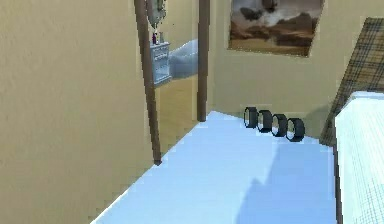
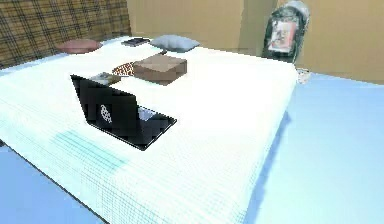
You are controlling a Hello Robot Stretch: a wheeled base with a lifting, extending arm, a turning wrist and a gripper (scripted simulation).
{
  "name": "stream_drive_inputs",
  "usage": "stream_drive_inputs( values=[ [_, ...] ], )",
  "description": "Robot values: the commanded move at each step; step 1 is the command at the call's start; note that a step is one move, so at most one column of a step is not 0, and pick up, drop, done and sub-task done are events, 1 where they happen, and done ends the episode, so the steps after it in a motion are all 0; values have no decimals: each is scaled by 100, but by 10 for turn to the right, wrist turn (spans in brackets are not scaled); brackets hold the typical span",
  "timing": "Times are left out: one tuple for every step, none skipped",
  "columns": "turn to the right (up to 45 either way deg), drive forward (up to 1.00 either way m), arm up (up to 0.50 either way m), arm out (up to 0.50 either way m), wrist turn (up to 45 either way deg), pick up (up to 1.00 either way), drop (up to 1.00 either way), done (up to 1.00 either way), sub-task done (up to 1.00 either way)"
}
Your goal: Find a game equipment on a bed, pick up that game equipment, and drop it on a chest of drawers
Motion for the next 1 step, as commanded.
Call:
stream_drive_inputs(
  values=[
    [0,100,0,0,0,0,0,0,0]
  ],
)
